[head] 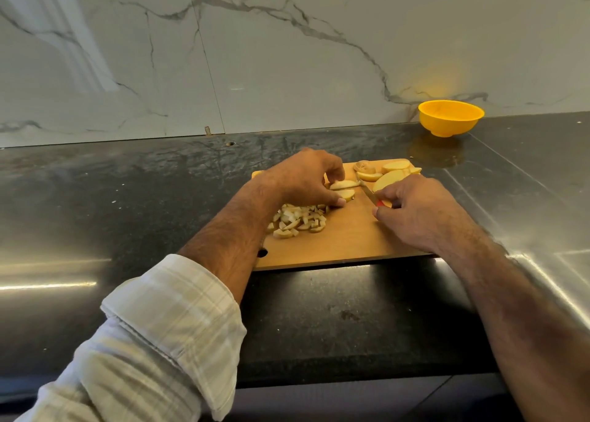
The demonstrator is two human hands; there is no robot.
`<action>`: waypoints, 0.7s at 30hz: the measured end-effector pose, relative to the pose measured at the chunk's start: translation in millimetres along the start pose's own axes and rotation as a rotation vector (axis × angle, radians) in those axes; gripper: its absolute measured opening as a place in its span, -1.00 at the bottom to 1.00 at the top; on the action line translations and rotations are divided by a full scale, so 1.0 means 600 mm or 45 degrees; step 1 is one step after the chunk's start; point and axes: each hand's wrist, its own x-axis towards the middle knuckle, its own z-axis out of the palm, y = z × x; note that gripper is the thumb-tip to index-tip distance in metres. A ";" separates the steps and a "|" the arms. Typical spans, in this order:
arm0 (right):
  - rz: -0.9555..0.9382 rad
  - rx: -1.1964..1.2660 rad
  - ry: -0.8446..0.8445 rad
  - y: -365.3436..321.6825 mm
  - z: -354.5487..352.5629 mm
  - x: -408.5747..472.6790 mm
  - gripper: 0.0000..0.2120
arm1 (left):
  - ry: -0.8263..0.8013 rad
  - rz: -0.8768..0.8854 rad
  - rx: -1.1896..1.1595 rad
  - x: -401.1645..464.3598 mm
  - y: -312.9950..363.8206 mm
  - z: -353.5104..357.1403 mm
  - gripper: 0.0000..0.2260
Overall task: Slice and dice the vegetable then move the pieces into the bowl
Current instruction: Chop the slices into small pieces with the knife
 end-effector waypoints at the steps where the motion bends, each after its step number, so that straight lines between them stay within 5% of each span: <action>1: -0.007 0.057 -0.010 0.003 -0.001 -0.001 -0.60 | 0.018 0.010 0.020 0.001 0.002 0.004 -0.58; 6: 0.000 0.286 0.000 0.019 -0.009 -0.010 -0.68 | 0.106 -0.002 0.113 0.009 0.012 0.019 -0.59; 21: -0.047 0.206 -0.039 0.016 0.001 -0.005 -0.63 | 0.175 -0.032 0.026 0.009 0.003 0.024 -0.69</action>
